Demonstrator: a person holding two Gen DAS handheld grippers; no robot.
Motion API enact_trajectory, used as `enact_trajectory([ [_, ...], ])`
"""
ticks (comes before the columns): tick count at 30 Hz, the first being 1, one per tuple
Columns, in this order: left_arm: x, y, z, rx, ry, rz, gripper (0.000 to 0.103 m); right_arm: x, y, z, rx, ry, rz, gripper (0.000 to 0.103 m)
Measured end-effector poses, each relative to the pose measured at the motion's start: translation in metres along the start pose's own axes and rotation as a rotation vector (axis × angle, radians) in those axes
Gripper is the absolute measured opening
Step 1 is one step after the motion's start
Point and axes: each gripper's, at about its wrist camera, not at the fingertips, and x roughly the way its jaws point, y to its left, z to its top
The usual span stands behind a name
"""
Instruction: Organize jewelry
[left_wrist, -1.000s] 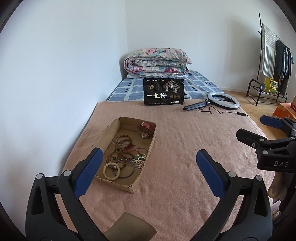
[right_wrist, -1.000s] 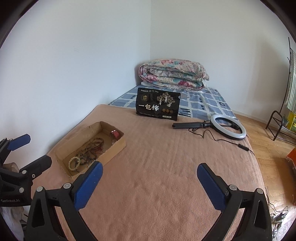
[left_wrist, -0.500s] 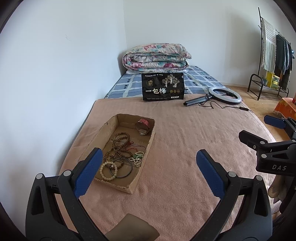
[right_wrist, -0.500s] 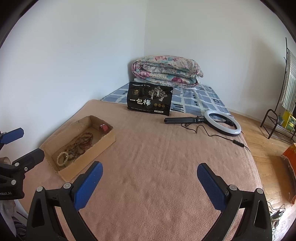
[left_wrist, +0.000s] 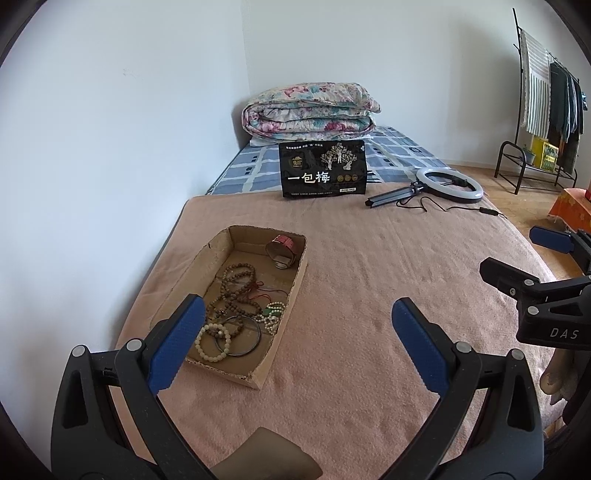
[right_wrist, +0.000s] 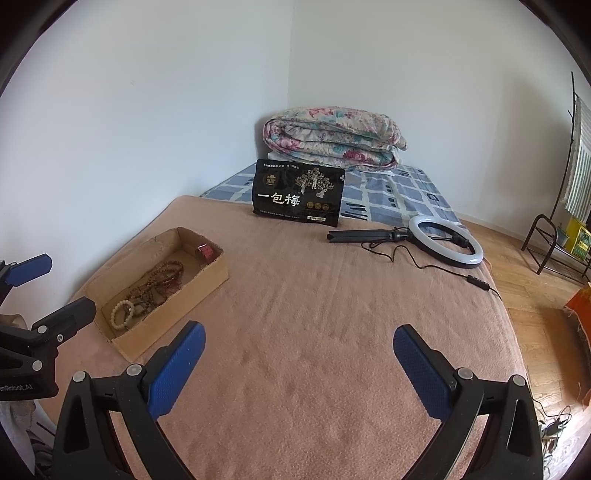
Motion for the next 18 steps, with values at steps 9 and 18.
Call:
enact_trajectory([
  [9,0.0017,-0.0003,0.0004,0.003,0.0,0.003,0.103,0.0013,0.0001,-0.0006,-0.002,0.004,0.0,0.103],
  [18,0.002,-0.0005,0.0005,0.003,0.002,0.001,0.103,0.0022,0.0,-0.0018,-0.003,0.008,0.002,0.103],
])
